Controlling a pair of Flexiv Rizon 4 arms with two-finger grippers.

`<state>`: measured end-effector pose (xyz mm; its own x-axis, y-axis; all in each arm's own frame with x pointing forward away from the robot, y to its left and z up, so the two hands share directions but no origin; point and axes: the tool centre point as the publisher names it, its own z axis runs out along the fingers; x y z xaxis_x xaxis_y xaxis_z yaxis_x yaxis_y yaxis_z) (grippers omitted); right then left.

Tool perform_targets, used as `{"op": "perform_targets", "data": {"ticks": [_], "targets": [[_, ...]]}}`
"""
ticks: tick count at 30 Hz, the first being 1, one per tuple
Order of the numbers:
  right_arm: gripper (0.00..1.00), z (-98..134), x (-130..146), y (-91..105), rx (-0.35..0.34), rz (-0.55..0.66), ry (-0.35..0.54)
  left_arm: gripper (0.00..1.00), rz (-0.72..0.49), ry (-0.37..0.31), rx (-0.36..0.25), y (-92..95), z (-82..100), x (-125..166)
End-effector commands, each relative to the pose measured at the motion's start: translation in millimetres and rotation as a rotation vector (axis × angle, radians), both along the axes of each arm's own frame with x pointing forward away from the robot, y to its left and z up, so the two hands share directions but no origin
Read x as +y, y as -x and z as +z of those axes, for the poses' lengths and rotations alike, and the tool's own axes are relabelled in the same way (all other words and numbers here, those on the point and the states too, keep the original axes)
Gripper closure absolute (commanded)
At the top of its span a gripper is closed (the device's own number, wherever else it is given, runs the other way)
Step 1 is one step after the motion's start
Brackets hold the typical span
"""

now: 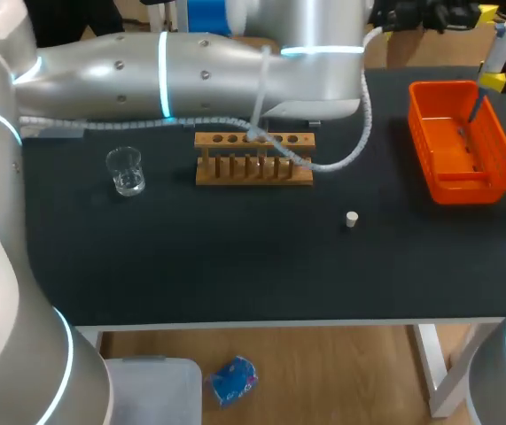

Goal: Invert the test tube, pick up the pipette, mount the tip to pipette, aspirate from beaker and dispense into the tube, eject the tip, return the pipette, and cap with the stopper.

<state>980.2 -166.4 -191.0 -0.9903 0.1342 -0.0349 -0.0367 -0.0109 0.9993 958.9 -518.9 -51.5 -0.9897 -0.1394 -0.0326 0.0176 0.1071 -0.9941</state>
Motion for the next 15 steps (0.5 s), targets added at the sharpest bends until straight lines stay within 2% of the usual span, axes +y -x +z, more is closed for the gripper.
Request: {"op": "perform_targets", "data": {"ticks": [1,5,15], "targets": [[1.0,1,0,-0.4,0.0,0.0,0.002,0.0,0.09,0.201,-0.039,26.1,-6.1,45],[1.0,1,0,-0.4,0.0,0.0,0.002,0.0,0.14,0.113,-0.015,34.5,-14.0,69],[1.0,1,0,-0.4,0.0,0.0,0.002,0.0,0.14,0.113,-0.015,34.5,-14.0,69]]}}
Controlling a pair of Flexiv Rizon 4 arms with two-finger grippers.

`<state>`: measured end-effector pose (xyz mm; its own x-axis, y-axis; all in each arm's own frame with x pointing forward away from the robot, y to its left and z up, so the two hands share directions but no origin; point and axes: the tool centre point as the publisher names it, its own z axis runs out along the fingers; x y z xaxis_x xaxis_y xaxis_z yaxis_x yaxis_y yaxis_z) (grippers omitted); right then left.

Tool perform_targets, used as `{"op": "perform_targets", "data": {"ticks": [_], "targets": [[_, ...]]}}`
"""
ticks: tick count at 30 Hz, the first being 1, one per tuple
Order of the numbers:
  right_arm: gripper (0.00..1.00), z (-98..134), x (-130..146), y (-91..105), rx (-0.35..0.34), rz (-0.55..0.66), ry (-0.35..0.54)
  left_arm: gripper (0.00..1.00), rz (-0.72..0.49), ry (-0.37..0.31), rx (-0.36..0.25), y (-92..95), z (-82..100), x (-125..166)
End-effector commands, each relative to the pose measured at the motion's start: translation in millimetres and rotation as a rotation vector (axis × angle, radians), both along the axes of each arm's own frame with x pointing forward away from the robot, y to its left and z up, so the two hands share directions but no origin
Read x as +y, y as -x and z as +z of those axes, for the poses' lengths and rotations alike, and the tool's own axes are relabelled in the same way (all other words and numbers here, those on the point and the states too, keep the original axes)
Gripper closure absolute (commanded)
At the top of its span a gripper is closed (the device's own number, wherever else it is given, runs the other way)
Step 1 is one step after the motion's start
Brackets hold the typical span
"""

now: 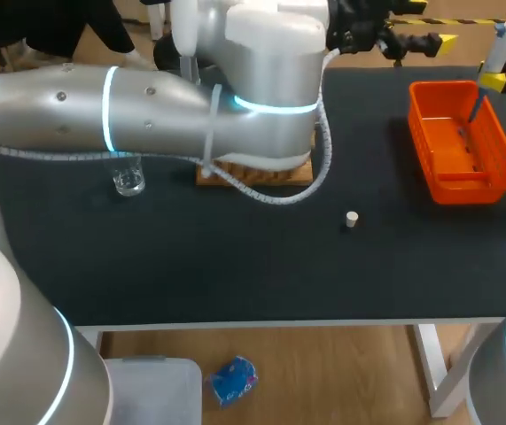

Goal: Invert the test tube, pick up the pipette, mount the tip to pipette, aspirate from beaker and dispense into the tube, eject the tip, return the pipette, and cap with the stopper.

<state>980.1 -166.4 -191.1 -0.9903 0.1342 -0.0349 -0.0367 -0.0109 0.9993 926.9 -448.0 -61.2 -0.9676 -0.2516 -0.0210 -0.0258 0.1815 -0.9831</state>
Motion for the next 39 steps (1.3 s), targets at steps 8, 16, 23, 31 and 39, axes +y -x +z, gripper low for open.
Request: {"op": "perform_targets", "data": {"ticks": [8,16,23,31,39], "targets": [[1.0,1,0,-0.4,0.0,0.0,0.002,0.0,0.025,0.185,-0.053,2.6,-4.3,-2],[1.0,13,24,11.5,-0.029,0.032,-0.008,0.0,-0.017,0.268,-0.015,19.4,3.0,38],[1.0,23,59,30.4,-0.047,0.067,-0.009,0.0,0.028,0.299,-0.074,41.1,2.3,84],[1.0,35,112,64.8,-0.051,0.09,-0.009,0.0,0.069,0.339,-0.096,56.4,-8.1,140],[1.0,33,156,98.4,-0.027,0.137,-0.03,0.0,0.079,0.371,-0.09,60.2,-18.5,176]]}}
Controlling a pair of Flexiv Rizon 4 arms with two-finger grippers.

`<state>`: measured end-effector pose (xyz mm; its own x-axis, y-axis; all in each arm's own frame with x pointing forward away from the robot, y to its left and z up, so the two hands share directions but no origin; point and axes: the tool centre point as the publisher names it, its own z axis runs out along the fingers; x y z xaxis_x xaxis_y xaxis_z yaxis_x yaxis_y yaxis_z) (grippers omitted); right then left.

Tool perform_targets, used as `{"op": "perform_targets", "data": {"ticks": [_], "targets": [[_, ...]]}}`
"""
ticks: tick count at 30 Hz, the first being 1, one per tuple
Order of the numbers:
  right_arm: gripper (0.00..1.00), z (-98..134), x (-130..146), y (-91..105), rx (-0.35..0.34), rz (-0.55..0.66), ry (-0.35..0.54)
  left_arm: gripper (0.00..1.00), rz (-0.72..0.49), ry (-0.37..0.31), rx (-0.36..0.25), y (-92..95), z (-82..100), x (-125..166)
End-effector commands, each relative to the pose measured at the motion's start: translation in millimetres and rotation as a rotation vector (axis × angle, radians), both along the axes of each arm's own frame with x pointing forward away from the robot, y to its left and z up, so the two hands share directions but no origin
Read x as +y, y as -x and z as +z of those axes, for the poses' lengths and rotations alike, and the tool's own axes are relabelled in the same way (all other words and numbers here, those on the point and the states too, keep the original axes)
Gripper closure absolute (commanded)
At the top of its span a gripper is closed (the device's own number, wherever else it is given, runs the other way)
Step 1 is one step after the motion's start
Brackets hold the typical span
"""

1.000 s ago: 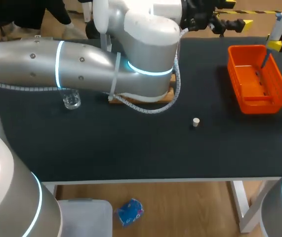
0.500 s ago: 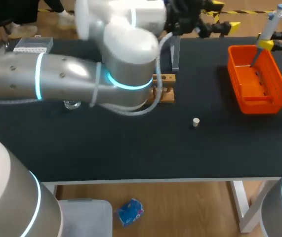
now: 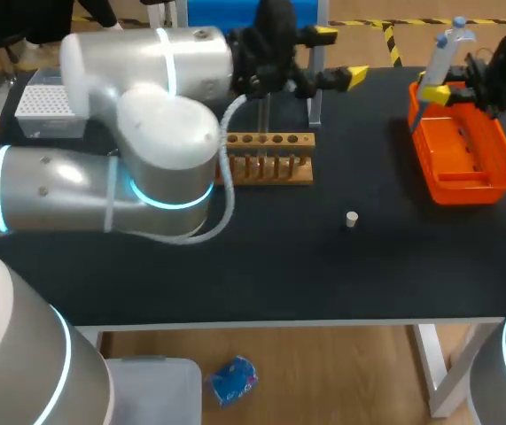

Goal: Invert the test tube, pick up the pipette, mount the tip to pipette, aspirate from beaker and dispense into the tube, eject the tip, return the pipette, and cap with the stopper.

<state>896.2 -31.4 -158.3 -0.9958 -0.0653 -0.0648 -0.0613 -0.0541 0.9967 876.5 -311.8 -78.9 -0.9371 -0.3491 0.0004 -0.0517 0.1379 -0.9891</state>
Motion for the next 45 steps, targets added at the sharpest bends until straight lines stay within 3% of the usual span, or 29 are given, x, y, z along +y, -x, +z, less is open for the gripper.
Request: {"op": "perform_targets", "data": {"ticks": [1,20,22,27,29,45], "targets": [[1.0,0,21,14.5,0.005,-0.064,0.003,0.0,-0.018,0.326,-0.116,9.8,-0.9,40],[1.0,0,21,14.5,0.005,-0.064,0.003,0.0,-0.018,0.326,-0.116,9.8,-0.9,40],[1.0,-6,25,16.6,0.007,-0.059,0.004,0.0,-0.035,0.29,-0.146,6.9,-1.9,47],[1.0,-21,45,21.7,0.005,-0.034,0.024,0.0,-0.067,0.233,-0.155,5.4,-8.9,68],[1.0,-24,54,24.9,-0.001,-0.025,0.03,0.0,-0.061,0.251,-0.147,4.2,-12.9,77],[1.0,-44,141,44.2,-0.015,0.047,0.025,0.0,-0.106,0.206,-0.114,2.2,-49.9,123]]}}
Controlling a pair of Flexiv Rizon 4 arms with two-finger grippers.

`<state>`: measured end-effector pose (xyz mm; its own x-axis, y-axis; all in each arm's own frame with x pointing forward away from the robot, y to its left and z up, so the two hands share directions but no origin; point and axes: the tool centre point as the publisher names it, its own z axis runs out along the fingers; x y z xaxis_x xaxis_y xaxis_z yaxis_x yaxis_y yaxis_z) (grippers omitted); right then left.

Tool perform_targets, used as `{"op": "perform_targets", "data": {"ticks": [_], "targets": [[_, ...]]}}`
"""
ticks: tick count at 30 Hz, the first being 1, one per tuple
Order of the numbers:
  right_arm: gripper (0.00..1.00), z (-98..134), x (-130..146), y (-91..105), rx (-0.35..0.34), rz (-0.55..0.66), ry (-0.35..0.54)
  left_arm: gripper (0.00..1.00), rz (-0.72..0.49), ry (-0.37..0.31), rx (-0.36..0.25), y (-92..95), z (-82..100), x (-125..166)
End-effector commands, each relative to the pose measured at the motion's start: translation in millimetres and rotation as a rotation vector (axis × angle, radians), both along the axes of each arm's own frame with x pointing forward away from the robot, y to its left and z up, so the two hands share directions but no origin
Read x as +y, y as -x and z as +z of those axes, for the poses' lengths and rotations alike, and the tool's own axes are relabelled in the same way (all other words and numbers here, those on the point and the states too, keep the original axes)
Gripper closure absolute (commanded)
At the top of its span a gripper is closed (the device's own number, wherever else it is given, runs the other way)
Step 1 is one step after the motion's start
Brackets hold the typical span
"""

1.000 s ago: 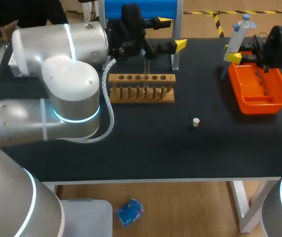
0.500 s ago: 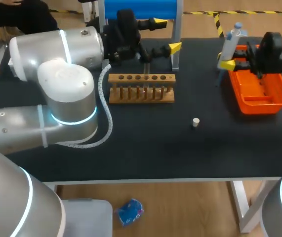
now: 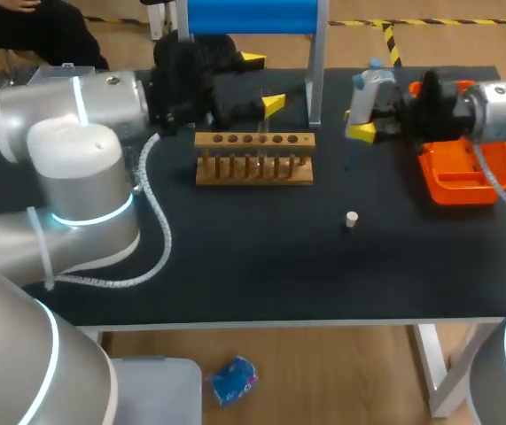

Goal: Invert the test tube, pick up the pipette, mount the tip to pipette, aspirate from beaker and dispense into the tube, eject the tip, return the pipette, and cap with the stopper.

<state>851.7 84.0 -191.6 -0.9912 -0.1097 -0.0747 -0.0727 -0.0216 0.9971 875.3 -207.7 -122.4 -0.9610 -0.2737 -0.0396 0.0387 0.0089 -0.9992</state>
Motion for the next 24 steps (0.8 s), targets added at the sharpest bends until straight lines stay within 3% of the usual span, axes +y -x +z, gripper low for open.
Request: {"op": "perform_targets", "data": {"ticks": [1,7,22,24], "targets": [[1.0,-13,31,1.4,-0.001,0.015,-0.008,0.0,-0.027,0.074,-0.026,0.9,-7.4,22],[1.0,-24,61,14.3,0.013,0.048,0.002,0.0,-0.013,0.038,-0.013,0.8,-13.0,35],[1.0,-24,61,14.3,0.013,0.048,0.002,0.0,-0.013,0.038,-0.013,0.8,-13.0,35],[1.0,-24,61,14.3,0.013,0.048,0.002,0.0,-0.003,-0.031,-0.012,-3.0,-14.9,30]]}}
